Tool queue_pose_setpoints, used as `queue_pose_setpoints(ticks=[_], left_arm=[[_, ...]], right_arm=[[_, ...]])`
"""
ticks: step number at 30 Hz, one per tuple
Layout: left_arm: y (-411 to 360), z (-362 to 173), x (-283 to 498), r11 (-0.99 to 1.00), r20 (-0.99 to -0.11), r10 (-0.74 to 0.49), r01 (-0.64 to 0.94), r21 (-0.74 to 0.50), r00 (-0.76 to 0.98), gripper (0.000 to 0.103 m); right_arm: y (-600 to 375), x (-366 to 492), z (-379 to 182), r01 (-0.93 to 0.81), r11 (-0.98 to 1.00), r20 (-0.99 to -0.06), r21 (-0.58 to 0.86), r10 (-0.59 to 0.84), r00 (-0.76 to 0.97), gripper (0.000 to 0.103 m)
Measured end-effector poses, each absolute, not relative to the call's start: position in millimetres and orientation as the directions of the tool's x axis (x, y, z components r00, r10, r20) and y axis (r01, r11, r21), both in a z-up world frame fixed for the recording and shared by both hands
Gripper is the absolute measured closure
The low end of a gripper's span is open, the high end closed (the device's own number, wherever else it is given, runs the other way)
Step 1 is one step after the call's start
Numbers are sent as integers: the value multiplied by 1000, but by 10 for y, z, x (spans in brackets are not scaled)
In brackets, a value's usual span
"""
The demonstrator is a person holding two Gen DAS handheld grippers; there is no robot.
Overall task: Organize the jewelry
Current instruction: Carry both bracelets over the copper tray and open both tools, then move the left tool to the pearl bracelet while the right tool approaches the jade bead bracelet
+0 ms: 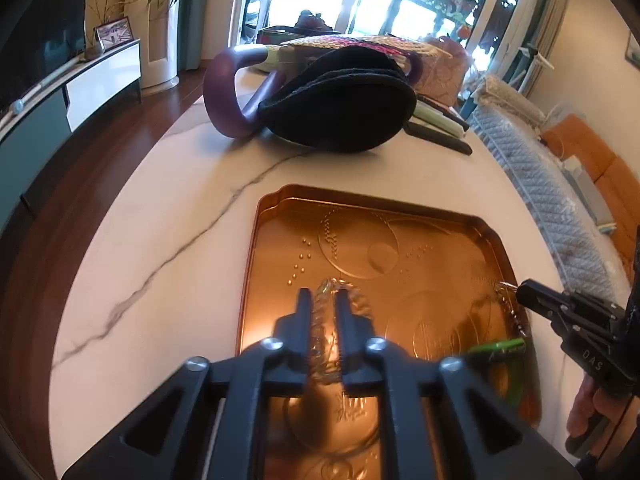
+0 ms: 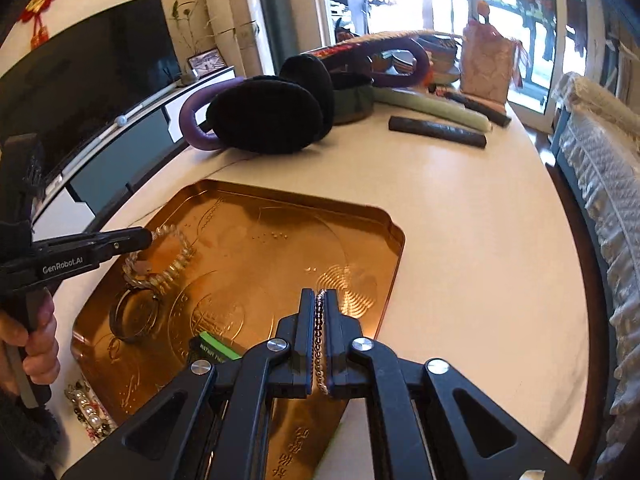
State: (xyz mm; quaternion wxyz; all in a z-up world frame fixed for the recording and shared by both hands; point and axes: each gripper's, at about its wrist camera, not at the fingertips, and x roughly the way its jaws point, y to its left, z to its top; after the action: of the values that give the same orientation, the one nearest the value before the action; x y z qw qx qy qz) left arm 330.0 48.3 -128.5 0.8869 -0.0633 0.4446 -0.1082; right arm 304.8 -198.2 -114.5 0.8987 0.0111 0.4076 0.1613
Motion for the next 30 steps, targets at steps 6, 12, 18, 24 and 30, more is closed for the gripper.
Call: queue_pose_setpoints(ticks=[6,12,18,24,30], left_arm=[[484,-1060,2972,983,-747,-185,126,-135,639,34],[515,-878,2556,981,-724,-193,148,-126,663,34],[559,-681,2068,980,-692,-197,161,-118,694,34],[704,-607,1683,976,-681,-210,113,-185,701,34],[820,-612,1342,977,-665,-192,80,-196,721,34]], right_arm=[[-2030,2831,-961,-271,951,-694,152,298,655,49],[-2016,2485,-769,-263,951,-663,165,304,684,42],[-1998,2161,-591,-254,951,-635,179,309,708,31],[-2038,1836,-492,-226,954,-611,198,300,732,18],[-2099,1474,-567,-213,958,-625,194,288,725,16]])
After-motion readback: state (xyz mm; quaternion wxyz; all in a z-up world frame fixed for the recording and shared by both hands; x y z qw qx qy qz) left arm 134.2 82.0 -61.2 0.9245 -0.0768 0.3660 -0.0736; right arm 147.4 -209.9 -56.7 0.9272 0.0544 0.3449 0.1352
